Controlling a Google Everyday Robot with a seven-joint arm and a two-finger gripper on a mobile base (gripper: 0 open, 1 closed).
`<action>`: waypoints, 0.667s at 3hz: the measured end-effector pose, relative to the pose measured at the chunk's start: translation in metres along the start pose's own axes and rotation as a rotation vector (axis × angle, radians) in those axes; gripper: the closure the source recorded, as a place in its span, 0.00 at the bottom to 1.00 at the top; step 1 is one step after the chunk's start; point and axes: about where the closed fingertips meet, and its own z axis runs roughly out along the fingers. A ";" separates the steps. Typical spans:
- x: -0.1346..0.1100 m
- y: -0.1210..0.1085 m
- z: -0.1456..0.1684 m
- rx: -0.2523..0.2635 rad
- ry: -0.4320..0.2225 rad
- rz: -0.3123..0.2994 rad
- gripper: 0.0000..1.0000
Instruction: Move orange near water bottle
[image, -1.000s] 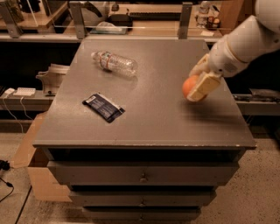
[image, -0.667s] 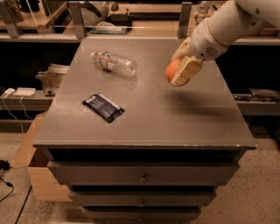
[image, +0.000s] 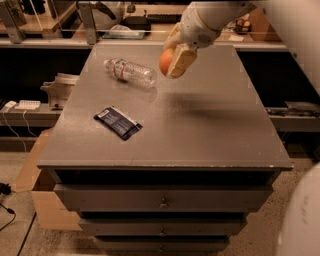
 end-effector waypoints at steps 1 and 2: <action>-0.002 -0.014 0.027 -0.016 0.020 -0.032 1.00; 0.006 -0.020 0.049 -0.042 0.042 -0.025 1.00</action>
Offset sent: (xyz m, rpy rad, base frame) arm 0.0573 0.0205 -0.0464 -0.0843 0.0440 0.0050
